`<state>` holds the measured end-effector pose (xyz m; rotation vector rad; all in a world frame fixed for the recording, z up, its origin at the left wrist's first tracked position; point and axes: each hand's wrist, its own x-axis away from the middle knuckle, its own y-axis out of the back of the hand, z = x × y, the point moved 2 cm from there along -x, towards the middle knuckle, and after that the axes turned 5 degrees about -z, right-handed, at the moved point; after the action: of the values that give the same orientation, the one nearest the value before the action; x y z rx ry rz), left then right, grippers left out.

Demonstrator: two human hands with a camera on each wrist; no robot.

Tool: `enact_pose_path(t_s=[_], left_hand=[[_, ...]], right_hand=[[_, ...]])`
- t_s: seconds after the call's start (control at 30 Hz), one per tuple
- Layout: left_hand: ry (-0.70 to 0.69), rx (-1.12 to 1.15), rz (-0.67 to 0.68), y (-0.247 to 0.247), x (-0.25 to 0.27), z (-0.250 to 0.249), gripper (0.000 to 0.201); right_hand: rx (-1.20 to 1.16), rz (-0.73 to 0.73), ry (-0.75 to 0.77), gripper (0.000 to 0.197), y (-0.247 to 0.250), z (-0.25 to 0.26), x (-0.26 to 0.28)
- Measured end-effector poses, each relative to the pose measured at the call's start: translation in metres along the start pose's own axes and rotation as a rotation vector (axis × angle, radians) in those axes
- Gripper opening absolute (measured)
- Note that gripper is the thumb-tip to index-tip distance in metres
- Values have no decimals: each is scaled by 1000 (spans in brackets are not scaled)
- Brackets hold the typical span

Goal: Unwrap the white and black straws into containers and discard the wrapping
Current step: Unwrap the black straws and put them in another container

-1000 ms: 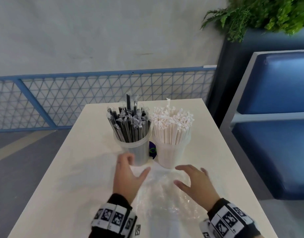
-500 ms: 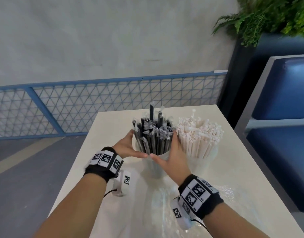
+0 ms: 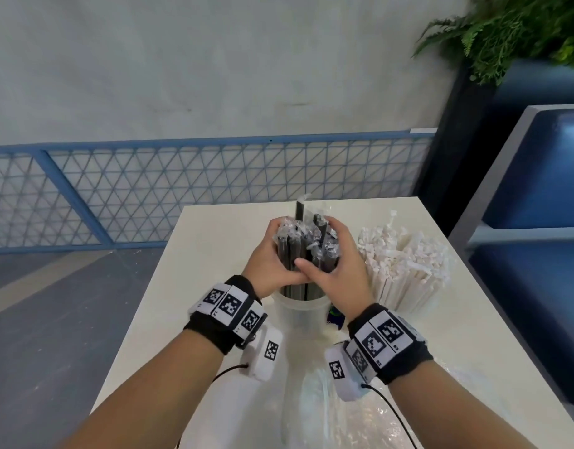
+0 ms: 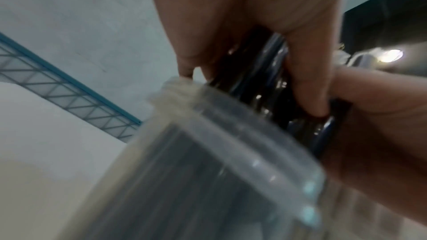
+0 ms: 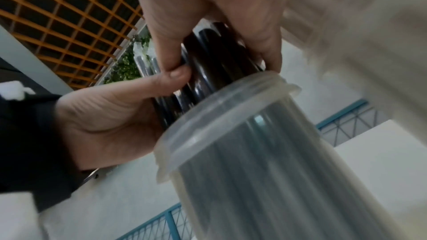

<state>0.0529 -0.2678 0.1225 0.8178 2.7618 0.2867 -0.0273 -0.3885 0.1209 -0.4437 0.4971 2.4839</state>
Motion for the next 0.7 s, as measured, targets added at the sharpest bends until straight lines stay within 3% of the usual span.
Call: enact_pose_path(t_s=[0.1,0.2,0.27,0.37,0.47,0.57,0.63,0.7], left_hand=[[-66,3,-86,5,-1,-23,88],[-133,-67,-75,11,3,-42,110],[-212,-247,-60,15,5,-53,117],[-377,-644,25,16,1,-60,103],[-310,-941,176,13,-4,-47,99],[-223,-1067,298,6,0,-28,100],[-209,-1001,307,6,3,-22,108],[-170,-762,247,10,6,-22,122]], right_hand=[[-53,-18,95,67,9,13,-10],[-24,10,132,73,15,22,-13],[35,6,165,75,17,26,-14],[191,53,261,66,12,25,-14],[422,207,195,60,1,14,-9],[559,307,161,66,-8,3,-1],[466,268,164,68,-8,3,1],[274,173,120,75,-2,7,4]])
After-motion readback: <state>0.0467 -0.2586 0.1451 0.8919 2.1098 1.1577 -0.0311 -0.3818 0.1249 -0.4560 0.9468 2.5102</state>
